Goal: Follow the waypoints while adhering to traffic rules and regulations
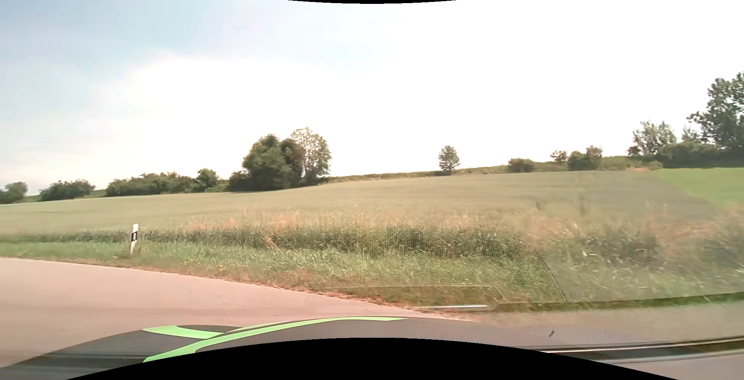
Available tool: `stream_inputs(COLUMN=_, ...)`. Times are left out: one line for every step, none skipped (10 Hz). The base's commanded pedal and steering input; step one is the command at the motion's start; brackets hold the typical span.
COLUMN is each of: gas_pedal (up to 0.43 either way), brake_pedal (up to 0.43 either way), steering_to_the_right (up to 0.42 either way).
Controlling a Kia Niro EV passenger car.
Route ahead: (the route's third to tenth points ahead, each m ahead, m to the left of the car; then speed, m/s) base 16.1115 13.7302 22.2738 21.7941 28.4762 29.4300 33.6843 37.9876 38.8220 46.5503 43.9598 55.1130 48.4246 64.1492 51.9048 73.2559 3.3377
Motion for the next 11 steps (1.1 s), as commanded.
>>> stream_inputs(gas_pedal=0.331, brake_pedal=0.000, steering_to_the_right=-0.586)
stream_inputs(gas_pedal=0.331, brake_pedal=0.000, steering_to_the_right=-0.585)
stream_inputs(gas_pedal=0.339, brake_pedal=0.000, steering_to_the_right=-0.583)
stream_inputs(gas_pedal=0.339, brake_pedal=0.000, steering_to_the_right=-0.581)
stream_inputs(gas_pedal=0.339, brake_pedal=0.000, steering_to_the_right=-0.572)
stream_inputs(gas_pedal=0.339, brake_pedal=0.000, steering_to_the_right=-0.554)
stream_inputs(gas_pedal=0.350, brake_pedal=0.000, steering_to_the_right=-0.537)
stream_inputs(gas_pedal=0.350, brake_pedal=0.000, steering_to_the_right=-0.521)
stream_inputs(gas_pedal=0.358, brake_pedal=0.000, steering_to_the_right=-0.504)
stream_inputs(gas_pedal=0.390, brake_pedal=0.000, steering_to_the_right=-0.488)
stream_inputs(gas_pedal=0.398, brake_pedal=0.000, steering_to_the_right=-0.470)
